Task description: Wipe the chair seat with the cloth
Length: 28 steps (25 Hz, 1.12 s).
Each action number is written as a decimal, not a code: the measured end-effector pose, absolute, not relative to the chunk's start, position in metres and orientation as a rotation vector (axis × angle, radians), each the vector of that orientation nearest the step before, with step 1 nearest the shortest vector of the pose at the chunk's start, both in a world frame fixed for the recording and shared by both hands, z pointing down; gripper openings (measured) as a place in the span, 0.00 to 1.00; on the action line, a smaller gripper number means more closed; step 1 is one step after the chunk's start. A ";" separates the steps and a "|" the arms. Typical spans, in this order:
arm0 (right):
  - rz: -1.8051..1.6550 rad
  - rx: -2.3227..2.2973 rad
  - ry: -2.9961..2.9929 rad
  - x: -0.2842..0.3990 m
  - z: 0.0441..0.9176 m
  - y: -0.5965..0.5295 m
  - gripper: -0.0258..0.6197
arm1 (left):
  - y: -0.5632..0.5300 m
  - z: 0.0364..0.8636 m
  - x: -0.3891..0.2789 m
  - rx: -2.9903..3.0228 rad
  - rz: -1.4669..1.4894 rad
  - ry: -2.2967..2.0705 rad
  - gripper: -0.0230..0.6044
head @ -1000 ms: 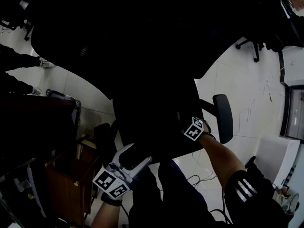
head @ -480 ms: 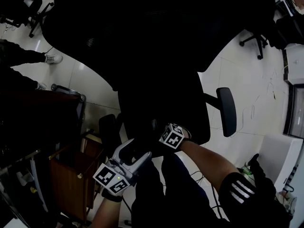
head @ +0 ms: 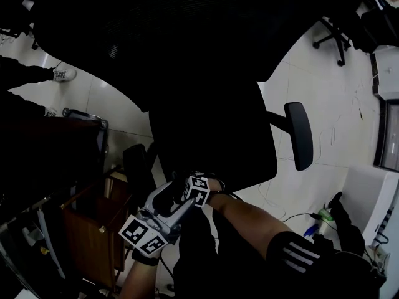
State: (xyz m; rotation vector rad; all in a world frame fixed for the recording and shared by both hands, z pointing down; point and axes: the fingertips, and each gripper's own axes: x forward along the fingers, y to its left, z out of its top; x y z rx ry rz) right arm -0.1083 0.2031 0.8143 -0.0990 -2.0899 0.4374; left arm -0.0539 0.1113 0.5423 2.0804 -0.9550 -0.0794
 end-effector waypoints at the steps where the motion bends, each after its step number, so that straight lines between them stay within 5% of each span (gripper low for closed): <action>1: 0.417 -0.121 -2.079 -0.099 0.817 0.207 0.08 | 0.111 0.542 -0.052 2.079 -0.079 -0.953 0.51; 17: 0.358 0.086 -1.718 0.228 0.838 0.147 0.08 | 0.099 0.515 -0.004 2.140 -0.071 -0.864 0.51; 22: 0.413 0.191 -1.663 0.252 0.829 0.129 0.08 | 0.097 0.506 0.007 2.140 -0.070 -0.867 0.51; 28: 0.714 0.248 -1.845 0.176 0.790 0.150 0.09 | 0.095 0.492 0.006 2.130 -0.078 -0.929 0.51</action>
